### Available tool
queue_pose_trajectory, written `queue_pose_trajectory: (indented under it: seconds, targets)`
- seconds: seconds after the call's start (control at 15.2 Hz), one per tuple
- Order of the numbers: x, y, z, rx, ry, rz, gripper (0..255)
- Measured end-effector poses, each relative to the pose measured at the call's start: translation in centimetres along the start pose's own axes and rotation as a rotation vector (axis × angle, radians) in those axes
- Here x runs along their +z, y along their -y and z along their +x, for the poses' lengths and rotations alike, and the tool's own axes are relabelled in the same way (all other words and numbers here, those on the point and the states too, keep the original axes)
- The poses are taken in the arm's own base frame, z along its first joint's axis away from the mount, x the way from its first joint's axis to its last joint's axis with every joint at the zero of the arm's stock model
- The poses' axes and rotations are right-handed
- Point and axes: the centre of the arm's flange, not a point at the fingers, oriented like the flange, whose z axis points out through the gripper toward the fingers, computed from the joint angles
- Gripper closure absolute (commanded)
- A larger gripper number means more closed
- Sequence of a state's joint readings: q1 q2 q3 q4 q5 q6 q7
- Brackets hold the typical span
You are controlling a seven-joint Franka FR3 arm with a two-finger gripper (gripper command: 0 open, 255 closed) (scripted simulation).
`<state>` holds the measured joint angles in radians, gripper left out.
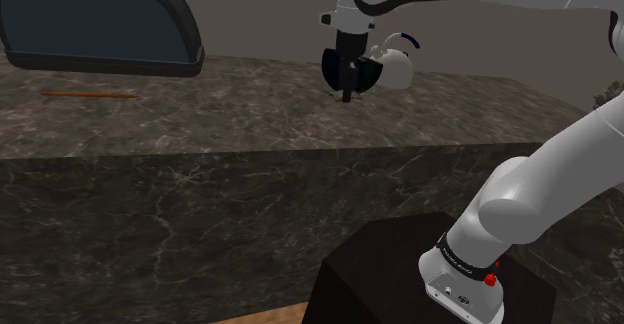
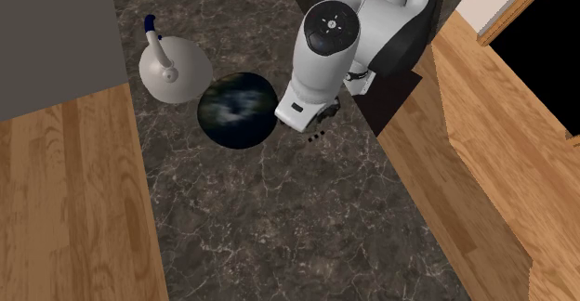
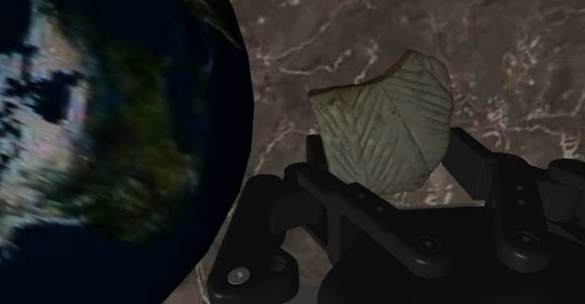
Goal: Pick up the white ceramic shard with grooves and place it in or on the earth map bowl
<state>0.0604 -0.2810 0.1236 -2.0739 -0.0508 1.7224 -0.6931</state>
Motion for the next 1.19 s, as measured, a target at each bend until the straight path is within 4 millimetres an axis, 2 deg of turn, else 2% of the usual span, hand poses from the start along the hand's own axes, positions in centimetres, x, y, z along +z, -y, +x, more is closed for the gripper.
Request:
queue_pose_trajectory:
  seconds: [1.19]
  targets:
    - [-9.5, -0.1, -1.0, 0.0, 0.0, 0.0, 255]
